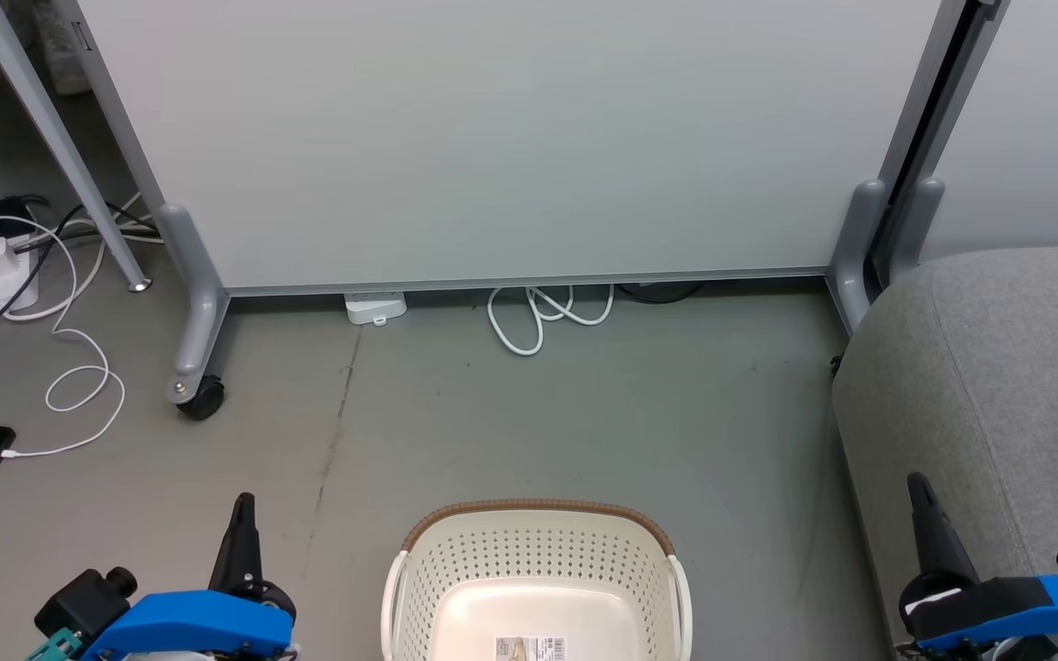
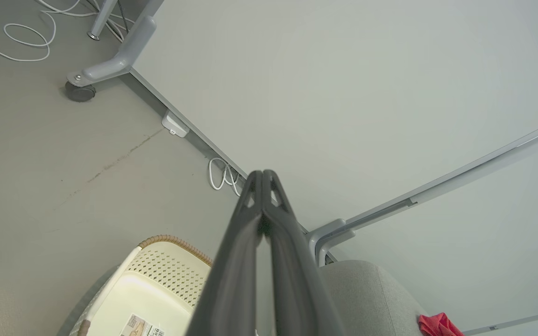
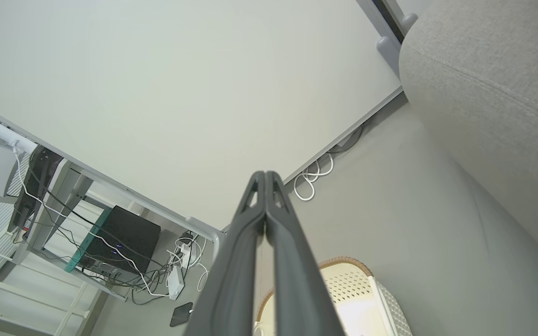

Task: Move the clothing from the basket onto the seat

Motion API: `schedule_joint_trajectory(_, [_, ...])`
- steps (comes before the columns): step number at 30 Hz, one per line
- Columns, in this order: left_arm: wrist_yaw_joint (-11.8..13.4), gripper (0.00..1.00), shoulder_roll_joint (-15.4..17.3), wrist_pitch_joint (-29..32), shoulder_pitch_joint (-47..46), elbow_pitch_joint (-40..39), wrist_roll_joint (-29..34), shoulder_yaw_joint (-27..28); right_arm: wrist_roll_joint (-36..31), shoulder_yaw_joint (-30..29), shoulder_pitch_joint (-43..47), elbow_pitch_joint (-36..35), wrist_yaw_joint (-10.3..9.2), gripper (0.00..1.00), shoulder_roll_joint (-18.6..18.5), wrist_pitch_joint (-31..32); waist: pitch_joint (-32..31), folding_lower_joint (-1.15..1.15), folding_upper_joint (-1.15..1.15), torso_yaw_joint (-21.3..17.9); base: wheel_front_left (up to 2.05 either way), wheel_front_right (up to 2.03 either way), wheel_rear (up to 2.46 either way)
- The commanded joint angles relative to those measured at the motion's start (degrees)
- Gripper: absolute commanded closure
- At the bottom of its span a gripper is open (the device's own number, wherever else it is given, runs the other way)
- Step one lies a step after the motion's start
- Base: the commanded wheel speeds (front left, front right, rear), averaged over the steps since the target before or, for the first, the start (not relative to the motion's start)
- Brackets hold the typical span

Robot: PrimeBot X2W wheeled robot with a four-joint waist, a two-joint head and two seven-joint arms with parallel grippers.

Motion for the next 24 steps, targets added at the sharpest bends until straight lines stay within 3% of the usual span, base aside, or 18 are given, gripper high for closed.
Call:
schedule_joint_trajectory(1, [0.3, 1.0, 0.12, 0.44, -1.88, -1.17, -1.74, 0.63, 2.04, -0.2, -1.59, -0.82, 0.01, 1.0, -0.03, 0.44, 0.03, 0.0, 0.0, -0.11, 0.0, 0.0, 0.0])
schedule_joint_trajectory(24, [0.6, 1.0, -0.28, 4.37, -2.68, -3.97, -15.06, 3.46, 17.32, -0.62, -3.06, -0.88, 0.02, 1.0, 0.16, 3.63, 0.35, 0.0, 0.0, -1.6, 0.0, 0.0, 0.0])
